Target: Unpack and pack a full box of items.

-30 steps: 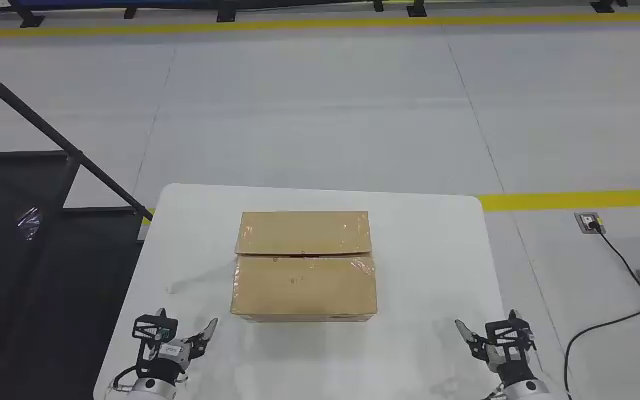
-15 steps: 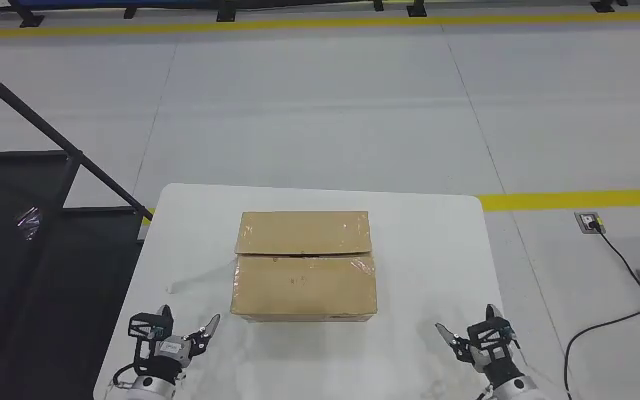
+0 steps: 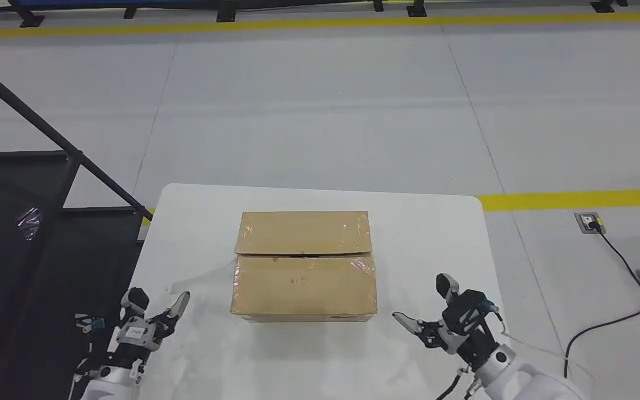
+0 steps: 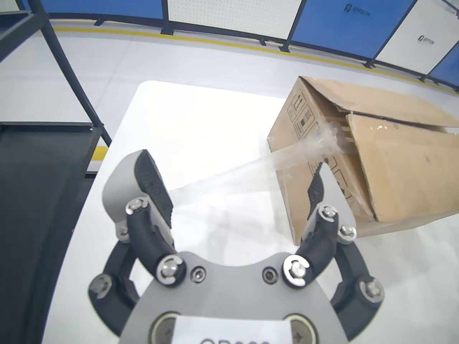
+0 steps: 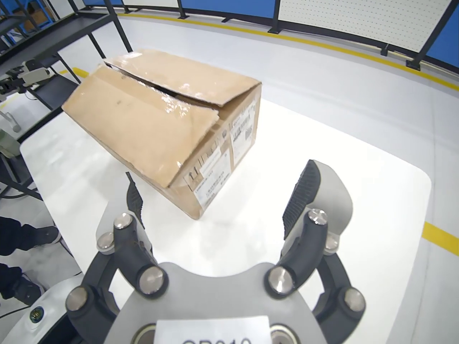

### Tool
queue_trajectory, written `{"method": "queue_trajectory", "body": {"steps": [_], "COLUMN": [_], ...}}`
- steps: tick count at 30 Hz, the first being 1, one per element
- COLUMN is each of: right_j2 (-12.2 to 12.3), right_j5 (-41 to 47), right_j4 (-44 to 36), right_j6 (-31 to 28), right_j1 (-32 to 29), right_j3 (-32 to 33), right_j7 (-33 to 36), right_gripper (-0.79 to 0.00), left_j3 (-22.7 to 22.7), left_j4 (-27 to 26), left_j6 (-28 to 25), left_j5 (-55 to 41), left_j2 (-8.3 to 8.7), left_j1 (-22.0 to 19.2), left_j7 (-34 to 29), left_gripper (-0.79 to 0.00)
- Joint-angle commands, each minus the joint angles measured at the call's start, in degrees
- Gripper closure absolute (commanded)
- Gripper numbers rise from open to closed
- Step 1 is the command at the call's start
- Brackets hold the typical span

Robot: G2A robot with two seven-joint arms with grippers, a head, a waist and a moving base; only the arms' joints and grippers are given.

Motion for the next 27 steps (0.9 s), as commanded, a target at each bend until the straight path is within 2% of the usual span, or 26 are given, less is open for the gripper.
{"method": "queue_trajectory", "body": {"steps": [1,10,13,17,21,27], "right_j2": [0.0,0.0,0.0,-0.2,-0.1,0.2], "right_j5": [-0.1,0.1,7.4,18.2,32.7,47.9], "right_j4": [0.0,0.0,2.1,7.1,14.5,26.0], "right_j6": [0.0,0.0,-4.7,-7.8,-10.0,-10.5], "right_j1": [-0.1,-0.1,1.8,9.0,17.6,28.2], "right_j3": [0.1,0.1,-1.1,-3.7,-5.4,-7.6], "right_j7": [-0.3,-0.7,-1.1,5.3,15.6,28.6], "right_gripper": [-0.785,-0.785,-0.785,-0.785,-0.785,-0.785], "left_j3": [0.1,0.4,1.3,1.0,0.5,-0.3], "left_j4": [0.0,0.4,0.7,0.3,0.6,1.2], "left_j6": [0.1,0.3,-0.7,-1.9,-5.3,-7.4], "left_j5": [0.1,-0.8,-5.6,-7.9,-9.5,-10.6], "left_j2": [0.00,-0.07,-0.25,-0.23,-0.10,-0.03], "left_j1": [0.0,-0.4,-2.6,-4.3,-5.2,-5.5], "left_j7": [0.0,-0.5,-2.4,-3.6,-4.5,-4.4], "left_gripper": [-0.785,-0.785,-0.785,-0.785,-0.785,-0.785]}}
